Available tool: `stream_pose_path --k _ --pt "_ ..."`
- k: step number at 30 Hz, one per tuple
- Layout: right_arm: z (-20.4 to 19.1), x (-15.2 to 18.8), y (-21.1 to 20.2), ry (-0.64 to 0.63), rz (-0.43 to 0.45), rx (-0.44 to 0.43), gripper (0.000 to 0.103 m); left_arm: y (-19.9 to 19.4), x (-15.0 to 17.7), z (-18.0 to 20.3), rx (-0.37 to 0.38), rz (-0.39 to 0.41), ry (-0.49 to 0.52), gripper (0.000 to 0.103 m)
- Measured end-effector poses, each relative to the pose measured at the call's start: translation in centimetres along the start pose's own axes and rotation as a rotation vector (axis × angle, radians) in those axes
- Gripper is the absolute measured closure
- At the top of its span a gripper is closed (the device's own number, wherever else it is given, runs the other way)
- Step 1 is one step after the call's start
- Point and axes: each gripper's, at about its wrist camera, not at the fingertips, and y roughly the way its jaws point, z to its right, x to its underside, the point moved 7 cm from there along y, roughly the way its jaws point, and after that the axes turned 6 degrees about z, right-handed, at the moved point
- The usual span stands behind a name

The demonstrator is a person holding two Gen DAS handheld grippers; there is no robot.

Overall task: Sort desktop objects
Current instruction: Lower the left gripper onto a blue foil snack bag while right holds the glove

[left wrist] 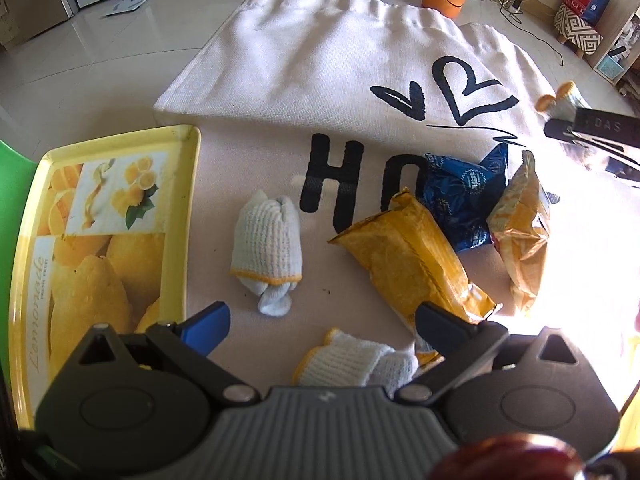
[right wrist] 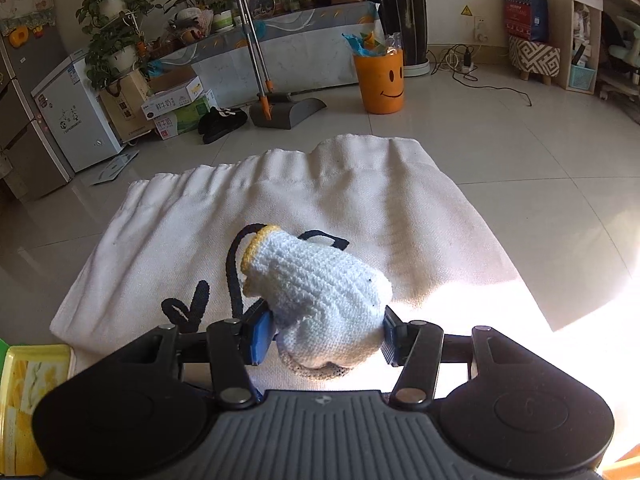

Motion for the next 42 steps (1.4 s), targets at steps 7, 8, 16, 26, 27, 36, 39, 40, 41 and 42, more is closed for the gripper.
stream_pose_path --k 7,8,16,26,27,36,39,40,41,42 --pt "3.3 5.5 -5.4 0.062 -0.124 0.087 0.050 -1.0 0.7 -0.3 0.019 0.031 0.040 0.001" --pt "3.5 6.6 -5.9 0.069 -0.154 0.093 0.050 -1.0 1.0 -0.4 0.020 0.032 0.051 0.001" --pt "3.6 12.3 -8.2 0.122 -0.263 0.090 0.050 -2.6 5.1 -1.6 0.041 0.007 0.108 0.001" --pt "3.7 14.3 -9.4 0.154 -0.277 0.087 0.049 -1.8 8.8 -2.9 -0.012 -0.039 0.074 0.001" --pt "3.9 14.4 -9.4 0.161 -0.279 0.089 0.049 -1.4 9.1 -3.0 -0.015 -0.056 0.062 0.001" --pt "4.3 15.4 -8.2 0.185 -0.311 0.140 0.049 1.2 10.3 -2.6 -0.023 -0.107 0.065 0.001" --pt "4.6 15.6 -7.9 0.189 -0.319 0.157 0.049 2.1 10.7 -2.3 -0.036 -0.128 0.081 0.001" --pt "4.6 15.7 -7.8 0.195 -0.323 0.156 0.048 2.3 10.8 -2.2 -0.040 -0.128 0.088 0.000" --pt "4.6 15.7 -7.9 0.194 -0.319 0.159 0.048 2.2 10.7 -2.1 -0.039 -0.112 0.088 0.001" --pt "4.5 15.7 -7.8 0.186 -0.319 0.162 0.048 2.1 10.8 -2.1 -0.039 -0.111 0.094 0.001"
